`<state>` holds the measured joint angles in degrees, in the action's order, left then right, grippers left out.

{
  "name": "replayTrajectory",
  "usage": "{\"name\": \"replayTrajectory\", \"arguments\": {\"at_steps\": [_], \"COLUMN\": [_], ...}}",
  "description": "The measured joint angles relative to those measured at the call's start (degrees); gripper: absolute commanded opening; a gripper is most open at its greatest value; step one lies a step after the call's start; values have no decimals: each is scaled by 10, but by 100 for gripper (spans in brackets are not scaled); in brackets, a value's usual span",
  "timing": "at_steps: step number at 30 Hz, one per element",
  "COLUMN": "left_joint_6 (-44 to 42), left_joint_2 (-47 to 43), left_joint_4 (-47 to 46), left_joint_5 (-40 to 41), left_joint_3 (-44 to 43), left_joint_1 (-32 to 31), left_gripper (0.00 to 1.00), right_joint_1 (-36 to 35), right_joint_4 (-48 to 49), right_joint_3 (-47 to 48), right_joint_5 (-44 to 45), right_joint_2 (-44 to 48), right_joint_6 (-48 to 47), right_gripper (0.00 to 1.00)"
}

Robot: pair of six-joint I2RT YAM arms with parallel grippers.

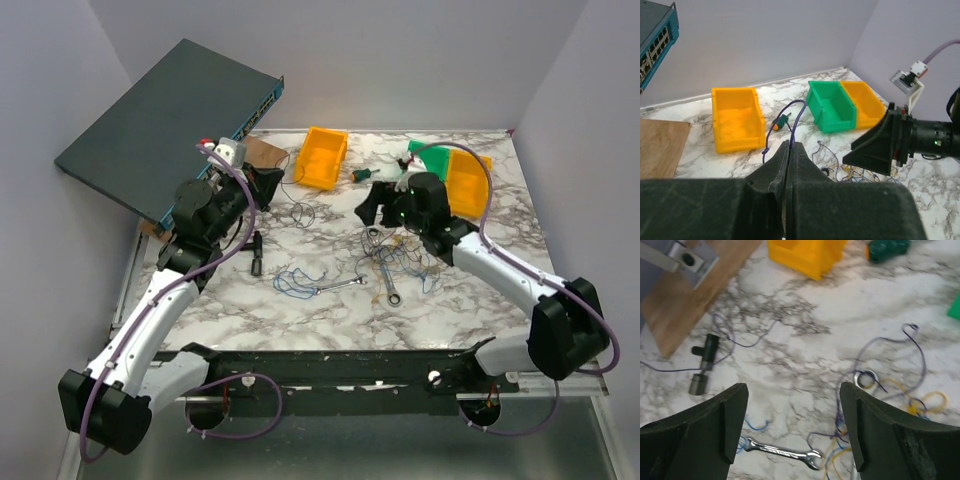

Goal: Untangle the cables

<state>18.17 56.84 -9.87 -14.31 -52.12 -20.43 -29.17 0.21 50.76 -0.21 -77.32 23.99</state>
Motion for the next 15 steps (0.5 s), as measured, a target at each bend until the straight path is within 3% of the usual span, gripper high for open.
{"name": "replayTrajectory", "arguments": {"at_steps": [6,15], "left_joint_6": [0,0], "left_joint_2": [7,10], "left_joint_4": [-2,-3], "left_joint_5": [-12,-20], "left_joint_3": [0,0], "left_joint_1": [0,0], "left_gripper": [0,0], "right_joint_1": [-4,-41], "right_joint_4": [31,38], "right_joint_3": [108,218], "right_joint_5": [-142,-217], "right_joint_2": [-116,-273], "right_joint_6": [2,11], "right_gripper": [76,74]}}
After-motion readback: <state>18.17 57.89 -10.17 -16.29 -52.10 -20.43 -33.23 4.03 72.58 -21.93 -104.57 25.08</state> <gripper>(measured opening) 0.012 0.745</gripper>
